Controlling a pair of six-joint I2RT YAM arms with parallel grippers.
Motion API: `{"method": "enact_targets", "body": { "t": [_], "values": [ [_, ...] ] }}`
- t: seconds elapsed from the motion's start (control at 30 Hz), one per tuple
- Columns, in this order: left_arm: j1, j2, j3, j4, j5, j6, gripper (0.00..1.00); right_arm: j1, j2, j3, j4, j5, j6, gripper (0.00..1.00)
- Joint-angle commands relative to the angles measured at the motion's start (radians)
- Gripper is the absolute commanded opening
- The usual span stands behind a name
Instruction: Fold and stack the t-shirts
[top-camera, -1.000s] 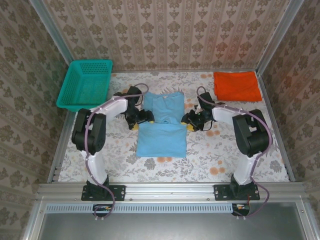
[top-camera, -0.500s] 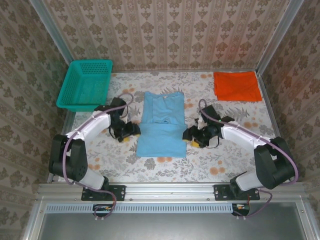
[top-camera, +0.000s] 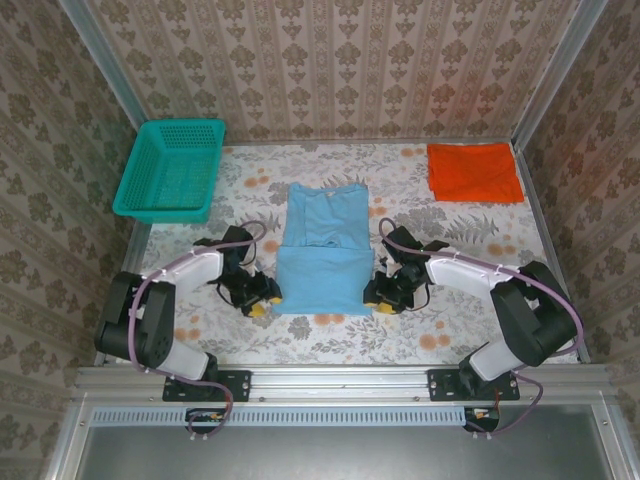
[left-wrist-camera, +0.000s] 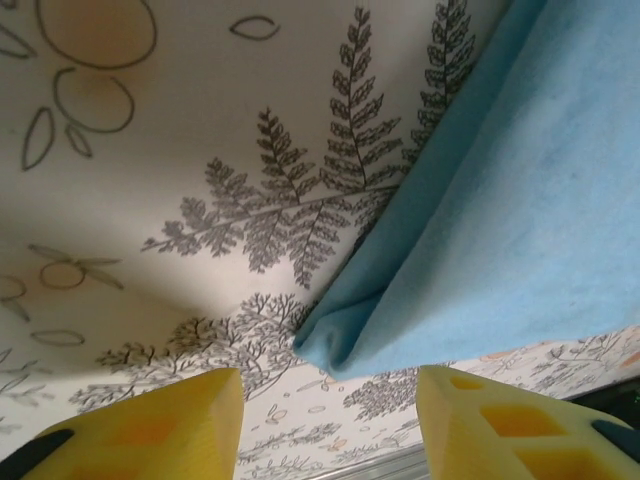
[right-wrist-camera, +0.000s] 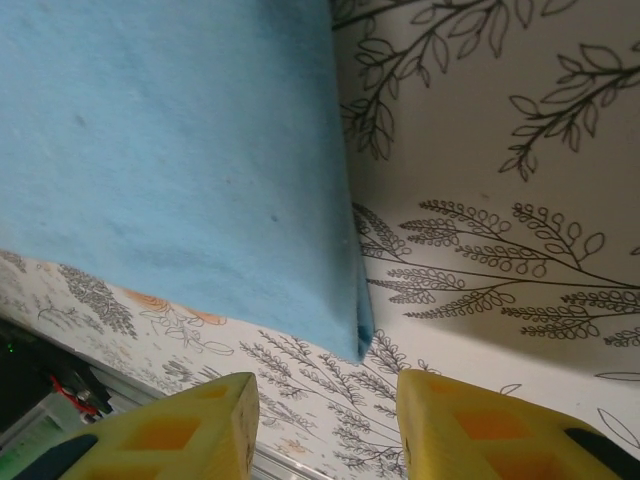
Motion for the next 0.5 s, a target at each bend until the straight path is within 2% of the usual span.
{"method": "enact_targets", "body": {
  "t": [0.0,0.1,0.33,0.47],
  "values": [
    [-0.002,0.016,-0.028,0.066,0.038,-0.058,0.45,0.007,0.017,-0.015,-0.043,0.023,-0.018,0.41],
    [-0.003,0.035,-0.021,0.077,0.040,-0.062,0.41,0.009,0.030,-0.010,-0.040,0.011,-0.026,0.37],
    [-0.003,0.056,-0.042,0.094,0.017,-0.079,0.39,0.027,0.074,0.011,-0.030,-0.001,-0.035,0.35],
    [-0.007,0.084,-0.029,0.109,0.011,-0.088,0.30,0.028,0.098,0.023,-0.017,-0.005,-0.040,0.33]
  ]
}}
